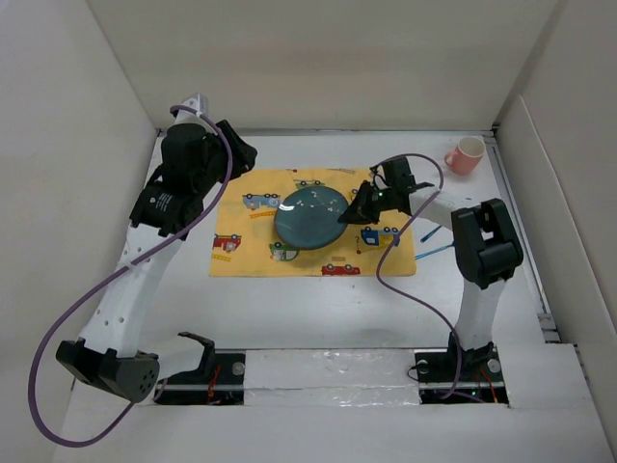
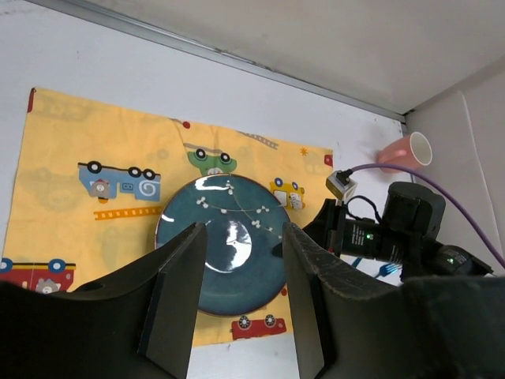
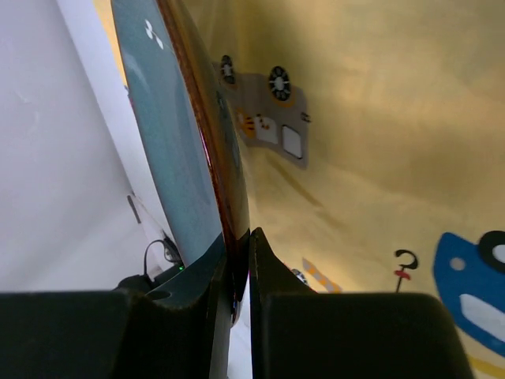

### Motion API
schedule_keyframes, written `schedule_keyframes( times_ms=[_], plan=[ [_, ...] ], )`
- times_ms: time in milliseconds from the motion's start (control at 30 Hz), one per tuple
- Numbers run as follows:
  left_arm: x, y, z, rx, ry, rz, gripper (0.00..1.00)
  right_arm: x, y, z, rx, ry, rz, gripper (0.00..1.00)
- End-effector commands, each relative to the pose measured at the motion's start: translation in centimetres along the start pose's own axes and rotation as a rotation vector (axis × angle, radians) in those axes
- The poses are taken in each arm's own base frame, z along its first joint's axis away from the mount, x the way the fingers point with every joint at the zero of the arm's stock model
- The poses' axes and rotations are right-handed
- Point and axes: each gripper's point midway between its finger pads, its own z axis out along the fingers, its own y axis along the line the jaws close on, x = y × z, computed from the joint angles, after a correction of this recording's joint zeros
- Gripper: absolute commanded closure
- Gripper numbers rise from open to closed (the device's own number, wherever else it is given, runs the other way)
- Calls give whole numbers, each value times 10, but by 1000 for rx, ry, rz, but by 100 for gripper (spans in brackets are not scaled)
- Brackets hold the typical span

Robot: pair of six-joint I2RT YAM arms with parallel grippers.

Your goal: Set the dinner table for one person

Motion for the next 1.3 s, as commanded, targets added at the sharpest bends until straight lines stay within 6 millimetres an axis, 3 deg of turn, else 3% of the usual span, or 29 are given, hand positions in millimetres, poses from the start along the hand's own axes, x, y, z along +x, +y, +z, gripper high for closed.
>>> schedule_keyframes(
  times_ms=[0,267,400,567,667,833,867,933,967,1000,1067,1133,1167,1200,1233,1267],
  plan=[
    [-13,-10,-3,45,-55,15,60,-25,70,-22,-216,-53,-172,100],
    [3,-2,6,32,-21,19,61,-31,29,1,-116,-45,-118,100],
    [16,0,10,47,12,16,61,-26,2,6,-22,-47,-100,75],
    [20,-1,13,61,22,10,61,-28,-3,-7,40,-65,-115,51],
    [20,-1,13,61,22,16,61,-39,-6,-29,131,-111,-140,43],
    [27,5,14,47,35,26,61,-85,-17,-91,227,-295,-120,43],
    [29,7,14,42,39,37,61,-95,-18,-99,228,-325,-107,48],
    [34,12,16,30,54,51,64,-124,-30,-124,257,-421,-56,73],
    [36,13,17,25,58,58,67,-136,-33,-135,278,-470,-41,100],
    [43,17,18,22,79,74,80,-160,-35,-156,332,-572,-33,100],
    [49,20,20,20,99,82,95,-188,-47,-196,403,-709,8,100],
    [61,24,21,18,129,86,100,-217,-52,-236,474,-856,38,100],
    [65,23,21,36,138,88,100,-235,-70,-272,551,-953,91,99],
    [69,26,22,31,147,89,100,-236,-74,-277,580,-975,99,99],
    [71,26,22,34,151,88,100,-245,-75,-293,608,-1020,110,92],
    [71,26,21,40,147,88,100,-250,-81,-304,641,-1043,128,72]
  ],
)
